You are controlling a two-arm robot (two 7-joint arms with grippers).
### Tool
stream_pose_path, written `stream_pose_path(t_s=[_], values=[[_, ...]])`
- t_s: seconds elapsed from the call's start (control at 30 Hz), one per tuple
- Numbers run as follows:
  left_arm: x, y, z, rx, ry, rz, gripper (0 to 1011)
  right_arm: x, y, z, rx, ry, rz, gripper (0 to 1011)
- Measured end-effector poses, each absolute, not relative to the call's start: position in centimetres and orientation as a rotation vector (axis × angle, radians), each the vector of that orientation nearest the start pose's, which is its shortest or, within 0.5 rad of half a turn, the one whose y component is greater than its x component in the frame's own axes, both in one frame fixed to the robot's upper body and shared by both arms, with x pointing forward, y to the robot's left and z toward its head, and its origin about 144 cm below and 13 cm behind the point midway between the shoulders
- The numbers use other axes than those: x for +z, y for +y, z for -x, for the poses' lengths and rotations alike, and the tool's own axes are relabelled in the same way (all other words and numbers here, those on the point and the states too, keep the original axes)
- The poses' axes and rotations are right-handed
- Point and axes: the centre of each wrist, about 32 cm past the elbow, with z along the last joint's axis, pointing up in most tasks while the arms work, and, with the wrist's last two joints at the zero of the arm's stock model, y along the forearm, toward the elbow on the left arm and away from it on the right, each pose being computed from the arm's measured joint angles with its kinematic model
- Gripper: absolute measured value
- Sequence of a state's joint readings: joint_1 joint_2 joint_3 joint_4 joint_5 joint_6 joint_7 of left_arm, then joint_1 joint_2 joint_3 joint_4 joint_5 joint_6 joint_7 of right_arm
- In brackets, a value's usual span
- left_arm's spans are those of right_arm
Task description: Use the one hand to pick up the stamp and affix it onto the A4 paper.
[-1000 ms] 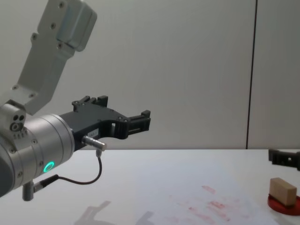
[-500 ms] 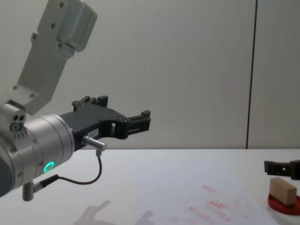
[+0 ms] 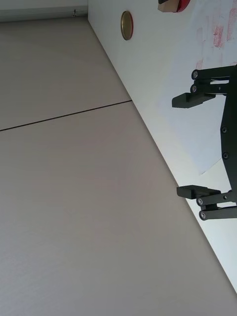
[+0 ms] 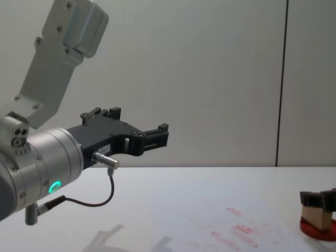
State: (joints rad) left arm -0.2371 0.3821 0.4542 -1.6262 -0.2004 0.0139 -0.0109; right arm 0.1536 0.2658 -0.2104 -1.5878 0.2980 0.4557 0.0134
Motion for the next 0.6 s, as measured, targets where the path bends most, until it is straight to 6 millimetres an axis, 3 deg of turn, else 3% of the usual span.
stream_pose_path(t_s=[0.13,0.27,0.43,0.6], values=[[120.4,19.8,-49.2,1.124,-0.268,-0.061,993,118.5,-23.7,-49.7,-1.332,0.248,0.292,570],[120.4,19.8,-49.2,1.124,-0.268,-0.061,993,118.3,-23.6,-49.9,-1.330,0.252,0.299,493],[120.4,19.8,-49.2,1.124,-0.268,-0.061,993,117.9,-23.4,-50.2,-1.327,0.259,0.311,288],[120.4,19.8,-49.2,1.124,-0.268,-0.061,993,117.8,-23.2,-50.5,-1.327,0.261,0.315,213]])
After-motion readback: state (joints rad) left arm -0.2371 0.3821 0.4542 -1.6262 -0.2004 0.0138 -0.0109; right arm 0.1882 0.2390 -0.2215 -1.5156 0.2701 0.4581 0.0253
